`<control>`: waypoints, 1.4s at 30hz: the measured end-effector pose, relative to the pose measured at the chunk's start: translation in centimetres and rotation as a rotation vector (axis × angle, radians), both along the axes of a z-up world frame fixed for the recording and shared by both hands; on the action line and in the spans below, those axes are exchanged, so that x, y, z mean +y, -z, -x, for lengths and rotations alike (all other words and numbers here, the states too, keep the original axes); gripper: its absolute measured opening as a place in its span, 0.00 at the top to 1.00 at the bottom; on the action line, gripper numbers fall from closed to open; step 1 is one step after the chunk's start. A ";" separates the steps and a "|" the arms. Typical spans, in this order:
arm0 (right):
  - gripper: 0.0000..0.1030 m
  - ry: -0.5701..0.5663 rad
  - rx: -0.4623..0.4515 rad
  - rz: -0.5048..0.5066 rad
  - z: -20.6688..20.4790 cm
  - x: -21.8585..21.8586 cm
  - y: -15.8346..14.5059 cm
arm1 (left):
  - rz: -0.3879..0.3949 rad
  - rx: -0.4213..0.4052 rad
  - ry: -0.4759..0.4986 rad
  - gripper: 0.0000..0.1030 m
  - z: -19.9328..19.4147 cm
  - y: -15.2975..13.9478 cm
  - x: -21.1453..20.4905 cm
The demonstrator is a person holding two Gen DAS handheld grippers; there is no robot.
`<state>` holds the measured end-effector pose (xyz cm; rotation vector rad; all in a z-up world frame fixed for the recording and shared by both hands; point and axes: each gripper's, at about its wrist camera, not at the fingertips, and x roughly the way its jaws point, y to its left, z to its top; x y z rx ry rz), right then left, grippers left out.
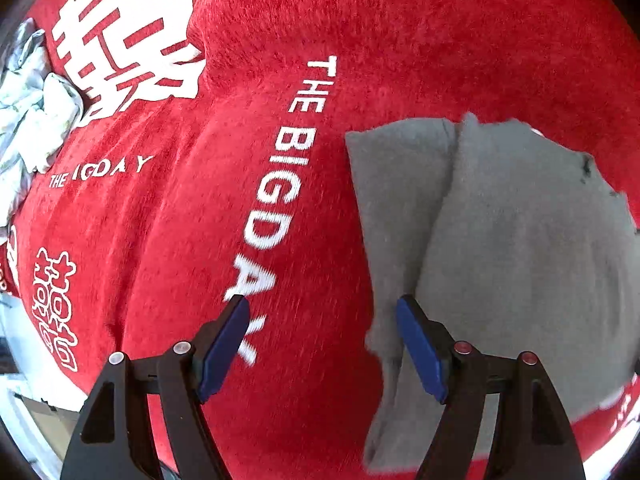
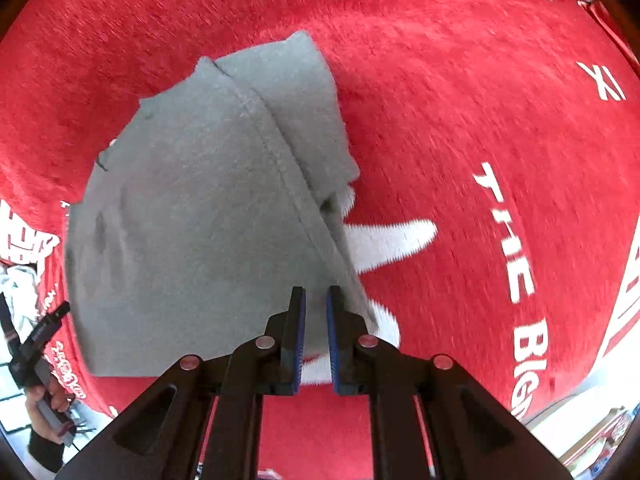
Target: Fold small clothes
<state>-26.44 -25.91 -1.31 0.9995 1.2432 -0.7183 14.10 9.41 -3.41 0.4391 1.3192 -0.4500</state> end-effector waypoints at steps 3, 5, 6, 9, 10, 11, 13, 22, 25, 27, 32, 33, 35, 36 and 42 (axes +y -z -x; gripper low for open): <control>0.74 -0.021 -0.027 -0.013 0.1 1.3 -1.1 | 0.033 -0.002 0.038 0.26 1.4 -1.9 0.9; 0.52 -0.051 -0.047 -0.020 -0.4 2.7 -1.9 | 0.047 -0.002 0.055 0.26 2.1 -2.8 1.1; 0.45 -0.064 -0.056 -0.023 -1.0 3.1 -2.1 | 0.052 0.006 0.063 0.26 2.7 -3.3 1.2; 0.44 -0.104 -0.082 -0.044 -2.9 4.6 -2.4 | 0.054 0.025 0.055 0.25 3.6 -3.8 1.3; 0.44 -0.114 -0.091 -0.059 -3.3 5.1 -2.4 | 0.062 0.028 0.053 0.25 4.1 -4.0 1.3; 0.39 -0.122 -0.100 -0.072 -3.8 5.5 -2.4 | 0.070 0.026 0.054 0.25 4.4 -4.0 1.3; 0.30 -0.148 -0.115 -0.092 -5.3 6.1 -2.0 | 0.075 0.007 0.050 0.02 5.2 -4.3 1.3; 0.00 -0.212 -0.225 -0.128 -7.9 7.5 -1.1 | -0.009 -0.005 -0.023 0.00 7.5 -4.9 0.1; 0.00 -0.244 -0.249 -0.142 -8.4 7.8 -1.5 | -0.051 0.010 -0.059 0.00 7.6 -5.0 -0.3; 0.00 -0.276 -0.239 -0.171 -9.0 7.9 -1.4 | -0.049 0.022 -0.061 0.00 7.8 -5.3 -0.5; 0.00 -0.301 -0.179 -0.251 -9.2 7.4 -0.3 | 0.006 0.031 -0.045 0.00 9.0 -6.8 -0.6; 0.00 -0.300 -0.165 -0.250 -9.2 7.1 0.0 | 0.009 0.027 -0.044 0.00 9.2 -7.1 -0.6; 0.00 -0.290 -0.150 -0.256 -8.8 6.6 0.2 | 0.005 0.020 -0.055 0.00 9.4 -7.5 -0.5; 0.00 -0.283 -0.148 -0.260 -8.4 6.3 0.0 | 0.005 0.022 -0.064 0.00 9.5 -7.7 -0.4; 0.00 -0.244 -0.144 -0.278 -7.2 5.1 0.2 | 0.017 0.016 -0.117 0.00 9.6 -8.9 0.7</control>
